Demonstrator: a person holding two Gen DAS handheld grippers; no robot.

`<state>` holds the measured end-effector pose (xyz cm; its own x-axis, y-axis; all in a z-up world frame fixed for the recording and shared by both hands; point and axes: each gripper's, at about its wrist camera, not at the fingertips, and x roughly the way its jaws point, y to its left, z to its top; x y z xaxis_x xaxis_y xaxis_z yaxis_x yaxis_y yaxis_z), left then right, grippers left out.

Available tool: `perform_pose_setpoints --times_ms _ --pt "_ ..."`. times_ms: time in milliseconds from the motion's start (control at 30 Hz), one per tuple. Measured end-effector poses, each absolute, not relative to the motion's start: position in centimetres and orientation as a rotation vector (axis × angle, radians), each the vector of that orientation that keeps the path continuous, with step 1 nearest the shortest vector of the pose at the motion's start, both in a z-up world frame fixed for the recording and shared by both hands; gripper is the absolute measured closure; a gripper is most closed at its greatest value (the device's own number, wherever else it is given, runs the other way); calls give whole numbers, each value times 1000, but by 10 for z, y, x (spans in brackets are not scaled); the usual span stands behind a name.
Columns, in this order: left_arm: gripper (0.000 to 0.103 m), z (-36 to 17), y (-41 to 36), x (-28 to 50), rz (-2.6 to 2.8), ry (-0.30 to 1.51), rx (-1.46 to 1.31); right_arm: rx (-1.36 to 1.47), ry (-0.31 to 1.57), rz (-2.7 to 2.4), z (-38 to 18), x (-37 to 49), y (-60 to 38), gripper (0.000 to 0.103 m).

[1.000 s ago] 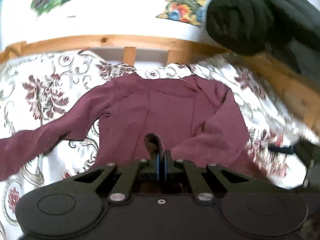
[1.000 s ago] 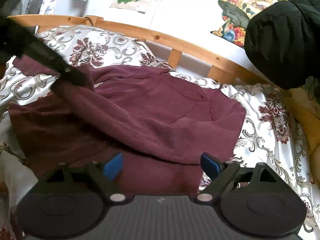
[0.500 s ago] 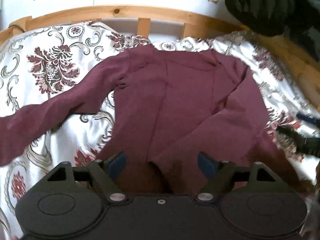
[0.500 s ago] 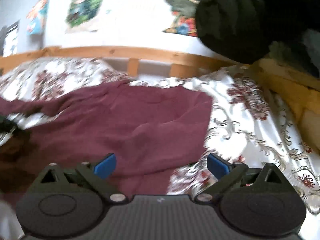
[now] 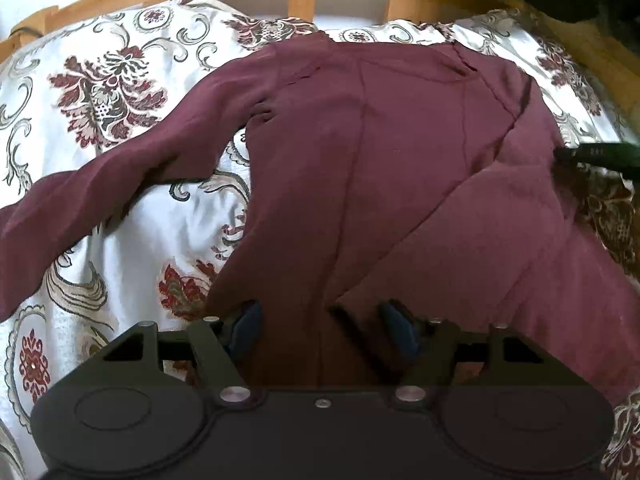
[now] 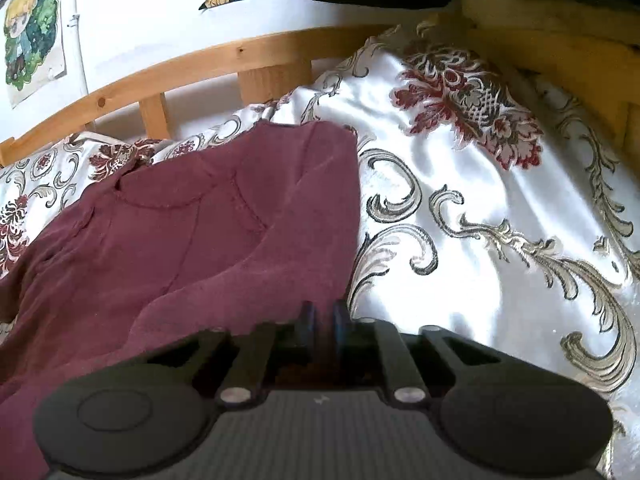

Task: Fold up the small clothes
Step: 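Reach the left gripper to the other sleeve cuff and grasp it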

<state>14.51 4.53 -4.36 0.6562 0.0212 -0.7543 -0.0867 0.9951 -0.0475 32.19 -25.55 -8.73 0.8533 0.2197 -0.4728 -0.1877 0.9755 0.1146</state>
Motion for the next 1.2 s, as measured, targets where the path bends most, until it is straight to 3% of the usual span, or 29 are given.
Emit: perform_pose_setpoints --times_ms 300,367,433,500,633,867,1033,1200 --pt "39 -42 36 142 35 864 -60 -5 480 153 -91 313 -252 90" --pt "39 -40 38 140 35 861 -76 -7 468 149 -86 305 -253 75" --pt "38 -39 43 138 36 857 -107 -13 457 146 -80 295 -255 54" --pt "38 -38 49 136 39 855 -149 -24 448 171 -74 281 -258 53" --pt "22 -31 63 127 80 829 -231 -37 440 225 -61 250 -257 30" --pt "3 -1 107 92 291 718 -158 66 412 303 -48 178 -236 2" --pt "1 18 153 73 526 649 -107 132 446 377 -58 143 -210 0" --pt "1 16 182 83 586 729 111 71 439 428 -65 138 -196 0"
